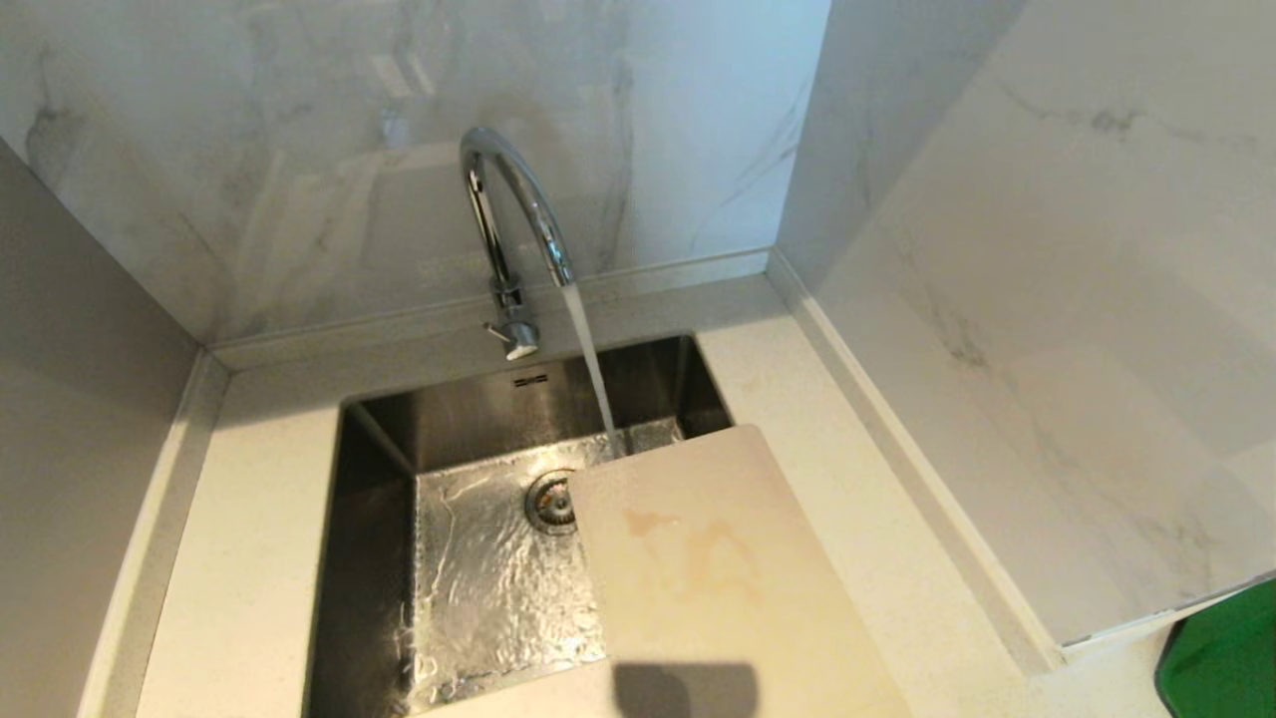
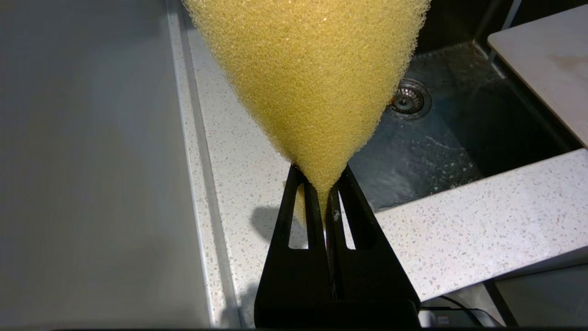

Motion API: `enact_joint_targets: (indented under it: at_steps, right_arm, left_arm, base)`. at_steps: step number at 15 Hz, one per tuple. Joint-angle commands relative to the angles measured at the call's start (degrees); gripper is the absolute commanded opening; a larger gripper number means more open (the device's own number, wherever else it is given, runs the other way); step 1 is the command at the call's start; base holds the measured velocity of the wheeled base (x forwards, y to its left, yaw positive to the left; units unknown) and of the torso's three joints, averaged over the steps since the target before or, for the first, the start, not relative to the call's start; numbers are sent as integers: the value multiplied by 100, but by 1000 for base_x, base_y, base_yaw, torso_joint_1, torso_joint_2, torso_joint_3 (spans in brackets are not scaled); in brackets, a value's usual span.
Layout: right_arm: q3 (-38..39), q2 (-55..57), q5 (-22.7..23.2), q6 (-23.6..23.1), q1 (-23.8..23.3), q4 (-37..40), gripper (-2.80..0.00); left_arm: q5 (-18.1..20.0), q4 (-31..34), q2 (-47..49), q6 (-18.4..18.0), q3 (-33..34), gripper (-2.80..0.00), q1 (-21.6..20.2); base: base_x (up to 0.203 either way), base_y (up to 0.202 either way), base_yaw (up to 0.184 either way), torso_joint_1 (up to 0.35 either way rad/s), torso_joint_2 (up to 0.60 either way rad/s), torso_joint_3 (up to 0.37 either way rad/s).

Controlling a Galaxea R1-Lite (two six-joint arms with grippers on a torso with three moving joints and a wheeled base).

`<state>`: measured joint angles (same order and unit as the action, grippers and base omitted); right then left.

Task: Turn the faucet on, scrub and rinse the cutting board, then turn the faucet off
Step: Pick up the cutting board

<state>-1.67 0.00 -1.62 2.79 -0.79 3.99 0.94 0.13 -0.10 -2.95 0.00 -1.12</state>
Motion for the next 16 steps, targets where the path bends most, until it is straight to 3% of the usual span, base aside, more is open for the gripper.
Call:
enact_joint_targets:
  at_steps: [1,5,16]
  right_arm:
    - [0,0,2,2,1,-2,-280]
    - [0,0,3,-6,0,6,-280]
    - [0,0,0,-6,0,4,-280]
  left_arm:
    - [-6,-4,-17,5,18,-280,-2]
    - [-6,-4,-17,102,18,-280,-2]
    - [-85,-13,-17,242,18,-280,-2]
  base:
    - [0,0,0,0,0,0]
    - [-22,0,2,4,2,0]
    - [-179,0,-8,2,2,1]
